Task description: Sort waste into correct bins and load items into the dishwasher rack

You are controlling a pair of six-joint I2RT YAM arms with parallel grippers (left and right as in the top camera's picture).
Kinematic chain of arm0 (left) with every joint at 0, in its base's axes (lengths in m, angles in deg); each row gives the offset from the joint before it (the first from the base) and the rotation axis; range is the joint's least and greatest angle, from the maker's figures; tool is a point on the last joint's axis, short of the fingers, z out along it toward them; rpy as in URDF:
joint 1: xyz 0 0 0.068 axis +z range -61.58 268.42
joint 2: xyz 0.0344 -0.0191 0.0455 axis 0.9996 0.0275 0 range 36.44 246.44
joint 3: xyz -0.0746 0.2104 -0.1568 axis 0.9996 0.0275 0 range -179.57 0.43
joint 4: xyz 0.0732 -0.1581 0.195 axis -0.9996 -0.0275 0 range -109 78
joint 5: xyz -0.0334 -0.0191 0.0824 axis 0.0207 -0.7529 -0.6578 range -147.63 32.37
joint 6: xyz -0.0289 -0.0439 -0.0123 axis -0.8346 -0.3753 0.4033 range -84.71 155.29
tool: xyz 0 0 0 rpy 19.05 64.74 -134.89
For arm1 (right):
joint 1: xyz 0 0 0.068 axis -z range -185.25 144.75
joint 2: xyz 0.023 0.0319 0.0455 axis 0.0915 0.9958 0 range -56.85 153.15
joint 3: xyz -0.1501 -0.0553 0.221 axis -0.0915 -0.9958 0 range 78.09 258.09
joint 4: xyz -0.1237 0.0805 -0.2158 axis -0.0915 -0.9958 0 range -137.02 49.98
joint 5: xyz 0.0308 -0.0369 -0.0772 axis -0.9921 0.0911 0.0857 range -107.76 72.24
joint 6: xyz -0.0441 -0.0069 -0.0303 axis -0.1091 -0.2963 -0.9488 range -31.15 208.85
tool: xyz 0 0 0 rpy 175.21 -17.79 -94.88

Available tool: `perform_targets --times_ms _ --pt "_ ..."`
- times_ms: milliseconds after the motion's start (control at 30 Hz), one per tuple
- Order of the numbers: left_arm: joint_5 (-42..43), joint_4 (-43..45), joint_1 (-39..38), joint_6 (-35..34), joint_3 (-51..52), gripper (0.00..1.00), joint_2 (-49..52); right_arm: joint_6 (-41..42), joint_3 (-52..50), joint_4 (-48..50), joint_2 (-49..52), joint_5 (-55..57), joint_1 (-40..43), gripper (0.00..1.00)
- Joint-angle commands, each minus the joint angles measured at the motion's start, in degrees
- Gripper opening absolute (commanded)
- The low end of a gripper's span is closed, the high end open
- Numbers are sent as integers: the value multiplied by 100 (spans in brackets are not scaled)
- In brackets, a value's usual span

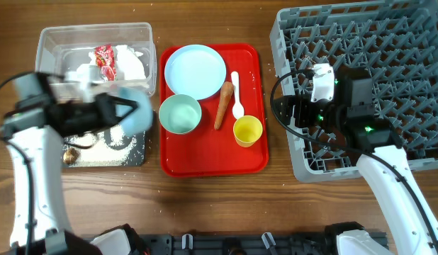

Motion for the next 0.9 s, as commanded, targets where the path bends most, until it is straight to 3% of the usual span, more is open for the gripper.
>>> perform_targets --times_ms 0,233,333,600,633,767,867 --pt "-2111 2 -1705 -643 -118 4 -155 -66 101 33 39 13 7 100" --pt "-5206 111 -4721 -1880 -116 4 326 -68 101 31 39 13 7 100" --pt "-5521 223 -5499 -1897 -116 4 868 -63 101 28 39 13 7 100" --pt "-5668 439 -5899 -1902 -116 5 2074 -66 101 35 39 13 7 100" --pt "-5674 481 -5899 -1904 -127 18 2070 -63 101 48 39 13 7 100" --pt "-5668 398 -5901 -2046 -404 44 2044 -66 101 57 39 13 7 100" --pt "-5624 61 -5906 -2046 -817 45 2039 -66 101 111 39 13 7 100"
